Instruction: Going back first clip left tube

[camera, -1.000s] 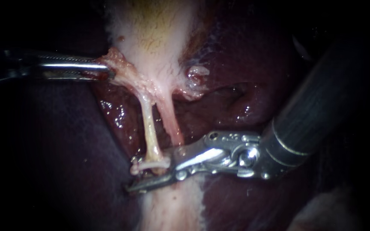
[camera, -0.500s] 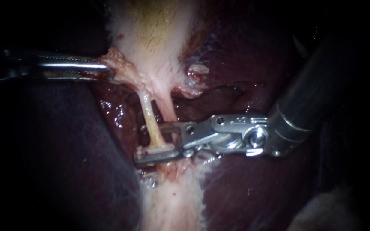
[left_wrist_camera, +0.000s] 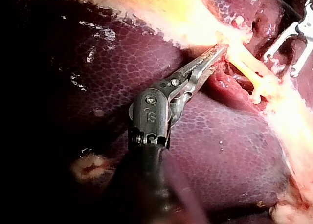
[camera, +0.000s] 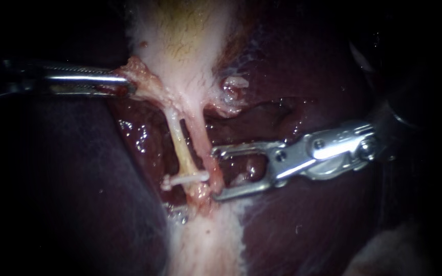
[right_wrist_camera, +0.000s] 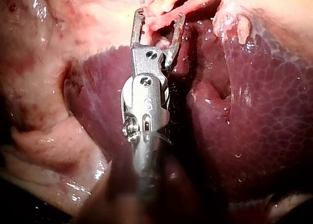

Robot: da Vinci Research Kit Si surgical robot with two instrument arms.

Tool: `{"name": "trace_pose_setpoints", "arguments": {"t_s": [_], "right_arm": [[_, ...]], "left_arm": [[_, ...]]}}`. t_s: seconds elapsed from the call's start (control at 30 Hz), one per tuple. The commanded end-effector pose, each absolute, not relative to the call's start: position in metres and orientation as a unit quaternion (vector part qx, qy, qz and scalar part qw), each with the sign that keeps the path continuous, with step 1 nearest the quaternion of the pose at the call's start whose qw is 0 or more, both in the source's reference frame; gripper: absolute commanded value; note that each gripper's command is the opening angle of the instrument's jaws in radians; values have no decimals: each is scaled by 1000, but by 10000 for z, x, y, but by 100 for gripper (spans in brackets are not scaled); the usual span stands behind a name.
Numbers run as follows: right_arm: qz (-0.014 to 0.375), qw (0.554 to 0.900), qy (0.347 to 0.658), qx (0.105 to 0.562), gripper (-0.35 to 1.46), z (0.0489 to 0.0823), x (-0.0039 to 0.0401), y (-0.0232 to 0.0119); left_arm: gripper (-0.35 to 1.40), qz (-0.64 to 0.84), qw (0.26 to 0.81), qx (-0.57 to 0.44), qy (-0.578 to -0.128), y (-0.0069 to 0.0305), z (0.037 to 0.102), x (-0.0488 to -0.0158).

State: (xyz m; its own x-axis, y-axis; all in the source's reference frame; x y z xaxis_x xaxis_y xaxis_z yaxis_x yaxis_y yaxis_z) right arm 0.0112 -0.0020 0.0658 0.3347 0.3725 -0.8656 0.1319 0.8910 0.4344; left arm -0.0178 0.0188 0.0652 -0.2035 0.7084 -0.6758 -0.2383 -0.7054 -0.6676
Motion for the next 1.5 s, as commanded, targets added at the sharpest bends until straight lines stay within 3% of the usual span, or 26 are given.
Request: {"name": "trace_pose_setpoints", "arguments": {"t_s": [0.03,0.43,0.83,1.5], "right_arm": [[77,787,572,219,50,655,106,-18],[84,794,571,191,50,631,60,5],[83,794,571,192,50,630,57,4],[83,794,571,192,50,629,57,3]], "left_arm": [[-35,745,317,-545,-216,188,652,-178],[-35,745,317,-545,-216,188,652,-179],[-35,746,317,-545,-214,189,660,-181],[-35,748,312,-548,-206,183,716,-216]]}}
